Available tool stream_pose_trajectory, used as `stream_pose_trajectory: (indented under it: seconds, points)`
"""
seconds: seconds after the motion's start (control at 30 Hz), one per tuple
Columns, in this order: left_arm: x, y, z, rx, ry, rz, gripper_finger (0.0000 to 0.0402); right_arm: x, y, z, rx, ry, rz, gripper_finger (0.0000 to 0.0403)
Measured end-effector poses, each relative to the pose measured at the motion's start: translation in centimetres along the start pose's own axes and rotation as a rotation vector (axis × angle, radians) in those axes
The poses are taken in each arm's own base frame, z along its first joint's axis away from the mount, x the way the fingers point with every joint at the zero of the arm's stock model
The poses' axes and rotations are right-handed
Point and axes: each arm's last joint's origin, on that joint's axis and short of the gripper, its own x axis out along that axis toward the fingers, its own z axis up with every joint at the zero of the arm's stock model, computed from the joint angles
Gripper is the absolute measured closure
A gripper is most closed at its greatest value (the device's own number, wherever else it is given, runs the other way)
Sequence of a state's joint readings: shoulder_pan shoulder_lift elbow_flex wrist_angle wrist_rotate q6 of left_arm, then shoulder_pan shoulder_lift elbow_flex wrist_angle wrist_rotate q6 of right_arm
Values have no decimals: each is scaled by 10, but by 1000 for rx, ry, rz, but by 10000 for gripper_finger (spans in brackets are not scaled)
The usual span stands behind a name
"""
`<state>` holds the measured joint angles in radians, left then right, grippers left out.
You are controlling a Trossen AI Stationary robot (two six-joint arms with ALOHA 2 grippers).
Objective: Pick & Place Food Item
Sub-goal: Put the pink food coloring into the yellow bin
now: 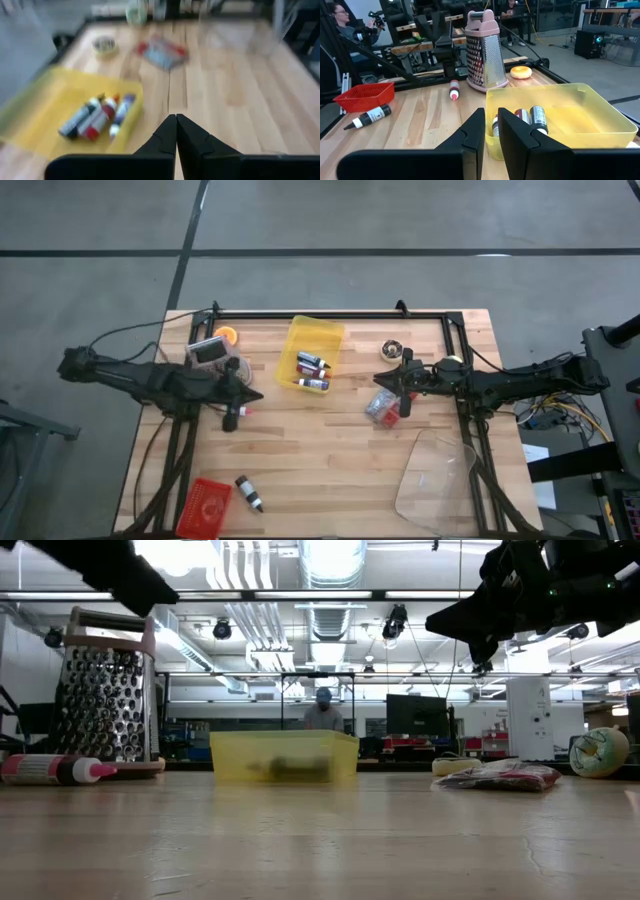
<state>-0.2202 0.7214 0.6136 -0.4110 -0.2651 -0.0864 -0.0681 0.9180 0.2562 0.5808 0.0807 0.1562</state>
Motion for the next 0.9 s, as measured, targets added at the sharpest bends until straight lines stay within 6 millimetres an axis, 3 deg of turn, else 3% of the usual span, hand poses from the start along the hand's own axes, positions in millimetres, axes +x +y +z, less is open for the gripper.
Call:
stream_pose_trajectory:
  seconds: [0.2,0.4,0.53,0.73,0.9]
  points:
    - [27,-16,35,-83,335,115,387,0,0,0,0,-1,0,355]
    - [48,-24,47,-242,658,286,387,0,0,0,0,0,0,355]
    - [58,-27,41,-265,768,340,387,0,0,0,0,0,0,355]
    - [65,-27,23,-318,779,364,387,0,0,0,0,0,1,355]
    - [60,-24,1,-366,753,348,353,0,0,0,1,0,1,355]
